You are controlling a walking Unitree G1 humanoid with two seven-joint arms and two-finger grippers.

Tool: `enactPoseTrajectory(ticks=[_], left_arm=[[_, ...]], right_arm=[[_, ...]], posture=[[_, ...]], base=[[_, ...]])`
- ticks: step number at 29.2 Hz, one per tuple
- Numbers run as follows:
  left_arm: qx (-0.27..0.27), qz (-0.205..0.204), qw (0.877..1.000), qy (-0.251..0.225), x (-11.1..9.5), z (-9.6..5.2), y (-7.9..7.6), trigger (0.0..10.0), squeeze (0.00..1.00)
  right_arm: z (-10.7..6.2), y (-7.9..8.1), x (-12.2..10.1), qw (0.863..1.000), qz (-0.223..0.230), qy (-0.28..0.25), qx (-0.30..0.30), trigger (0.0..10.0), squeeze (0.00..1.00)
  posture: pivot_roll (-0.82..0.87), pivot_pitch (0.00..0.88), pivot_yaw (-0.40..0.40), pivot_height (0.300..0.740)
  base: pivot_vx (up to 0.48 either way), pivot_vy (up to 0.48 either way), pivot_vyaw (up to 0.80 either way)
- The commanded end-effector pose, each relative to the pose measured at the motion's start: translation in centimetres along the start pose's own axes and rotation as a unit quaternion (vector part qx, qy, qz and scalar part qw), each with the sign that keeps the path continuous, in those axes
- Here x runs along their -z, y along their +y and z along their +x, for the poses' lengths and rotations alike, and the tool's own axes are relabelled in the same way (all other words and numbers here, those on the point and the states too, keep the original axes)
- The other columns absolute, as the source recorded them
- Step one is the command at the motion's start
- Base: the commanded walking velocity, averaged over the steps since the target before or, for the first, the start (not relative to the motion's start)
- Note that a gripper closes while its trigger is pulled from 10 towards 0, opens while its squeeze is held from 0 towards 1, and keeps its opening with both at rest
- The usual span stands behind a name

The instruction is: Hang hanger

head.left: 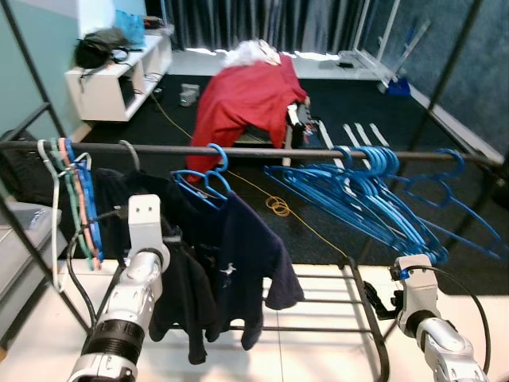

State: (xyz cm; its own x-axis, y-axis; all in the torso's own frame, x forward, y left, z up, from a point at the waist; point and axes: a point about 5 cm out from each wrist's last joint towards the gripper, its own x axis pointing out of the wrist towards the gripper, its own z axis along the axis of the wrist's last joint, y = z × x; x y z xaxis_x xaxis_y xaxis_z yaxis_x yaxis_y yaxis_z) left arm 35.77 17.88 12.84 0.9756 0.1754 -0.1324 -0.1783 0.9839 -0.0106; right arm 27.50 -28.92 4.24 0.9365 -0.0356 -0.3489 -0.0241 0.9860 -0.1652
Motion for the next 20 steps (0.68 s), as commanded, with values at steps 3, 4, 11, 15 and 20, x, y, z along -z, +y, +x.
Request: enactPoseTrajectory(ticks=[3, 4, 11, 15, 20], left_arm=[[-0.027, 0.03, 0.999, -0.008, -0.3, 0.4, 0.3, 10.0, 0.0], [-0.042, 0.04, 0.998, -0.008, -0.3, 0.6, 0.6, 10.0, 0.0], [-0.119, 0.084, 0.989, 0.01, 0.3, 0.8, 2.5, 10.0, 0.0], [-0.22, 0.109, 0.969, -0.009, 0.0, 0.1, 4.9, 10.0, 0.0], [-0.262, 0.1, 0.959, -0.031, -0.5, -0.6, 6.2, 10.0, 0.0]], right_arm=[[-0.3, -0.5, 0.5, 1.0, 0.001, 0.007, 0.013, 10.0, 0.0], [-0.2, -0.5, 0.4, 1.0, 0.0, 0.007, 0.013, 10.0, 0.0], [0.1, -0.4, 0.0, 1.0, -0.004, 0.006, 0.011, 10.0, 0.0], [0.4, -0.1, -0.2, 1.0, -0.005, 0.004, 0.006, 10.0, 0.0], [0.3, 0.0, -0.1, 1.0, -0.006, 0.004, 0.005, 10.0, 0.0]], posture=[[-0.07, 0.02, -0.022, 0.74], [-0.07, 0.013, -0.02, 0.74], [-0.06, 0.0, -0.023, 0.74], [-0.06, 0.0, -0.018, 0.74], [-0.06, 0.0, -0.015, 0.74]], base=[[0.0, 0.0, -0.5], [0.0, 0.0, 0.0], [0.0, 0.0, 0.0], [0.0, 0.0, 0.0], [0.0, 0.0, 0.0]])
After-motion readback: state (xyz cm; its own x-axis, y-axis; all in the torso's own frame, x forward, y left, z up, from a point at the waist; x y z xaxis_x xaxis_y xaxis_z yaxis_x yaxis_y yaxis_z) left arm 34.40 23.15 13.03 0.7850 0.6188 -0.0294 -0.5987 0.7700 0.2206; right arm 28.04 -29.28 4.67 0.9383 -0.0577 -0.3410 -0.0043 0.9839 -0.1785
